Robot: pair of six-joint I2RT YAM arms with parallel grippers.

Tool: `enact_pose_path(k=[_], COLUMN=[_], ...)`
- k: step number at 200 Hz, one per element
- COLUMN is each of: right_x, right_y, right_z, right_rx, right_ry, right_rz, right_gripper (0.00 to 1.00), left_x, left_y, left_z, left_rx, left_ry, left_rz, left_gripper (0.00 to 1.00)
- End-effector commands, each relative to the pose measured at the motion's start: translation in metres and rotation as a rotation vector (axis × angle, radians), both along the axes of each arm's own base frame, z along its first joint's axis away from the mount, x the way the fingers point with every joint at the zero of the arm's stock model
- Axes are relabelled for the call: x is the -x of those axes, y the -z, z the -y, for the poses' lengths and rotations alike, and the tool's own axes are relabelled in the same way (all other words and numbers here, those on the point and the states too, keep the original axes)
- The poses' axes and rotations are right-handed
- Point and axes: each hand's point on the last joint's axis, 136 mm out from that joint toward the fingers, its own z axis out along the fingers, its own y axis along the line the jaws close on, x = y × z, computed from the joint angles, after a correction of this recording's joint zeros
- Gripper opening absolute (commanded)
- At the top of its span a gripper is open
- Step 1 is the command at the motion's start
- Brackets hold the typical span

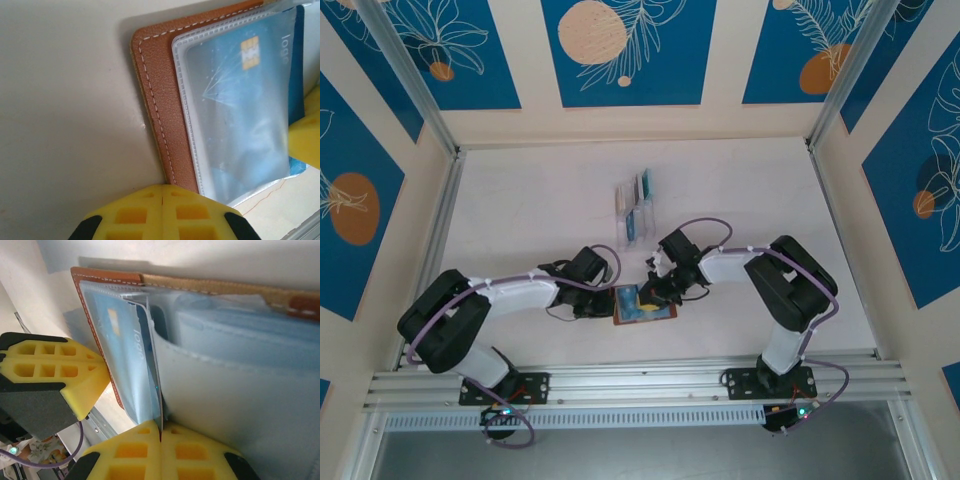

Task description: Put the credit cards into the card holder

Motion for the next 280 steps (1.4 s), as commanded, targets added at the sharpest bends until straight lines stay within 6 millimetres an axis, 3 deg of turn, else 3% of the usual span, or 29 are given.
enact_pose_path(k=[1,39,86,125,186,229,257,280], right_x=[0.004,0.006,0.004,0.001,0.000,-0.009,-0.024,-0.034], right_y=[0.018,0.010,0.000,-0.010,-0.032,-0.061,-0.052,-0.034], right_z=[0.000,-0.008,0.012,0.027,0.031,0.033,0.051,0.065], right_rx=[0.083,0.070,0.202,0.287,0.298,0.252,0.357,0.467], right_ry=[-0.006,-0.042,-0.068,-0.094,-0.138,-0.145,-0.135,-0.151], right_rz=[-0.008,0.031,0.073,0.120,0.172,0.267,0.290,0.287], right_gripper=[0.07,0.10,0.31,0.39,0.41,0.39,0.28,0.28], left_x=[-0.003,-0.002,-0.001,0.001,-0.001,-0.008,-0.013,-0.016], left_y=[0.015,0.016,0.020,0.024,0.025,0.005,-0.016,-0.033], left_z=[0.021,0.020,0.013,0.008,0.004,0.009,0.017,0.025], left_rx=[0.030,0.028,0.000,-0.010,-0.009,0.025,0.057,0.079], left_ry=[0.028,0.019,0.002,-0.015,-0.027,-0.014,0.003,0.017], left_rz=[0.020,0.019,0.015,0.007,-0.004,0.018,0.047,0.072], left_gripper=[0.01,0.01,0.01,0.00,0.00,0.01,0.02,0.02])
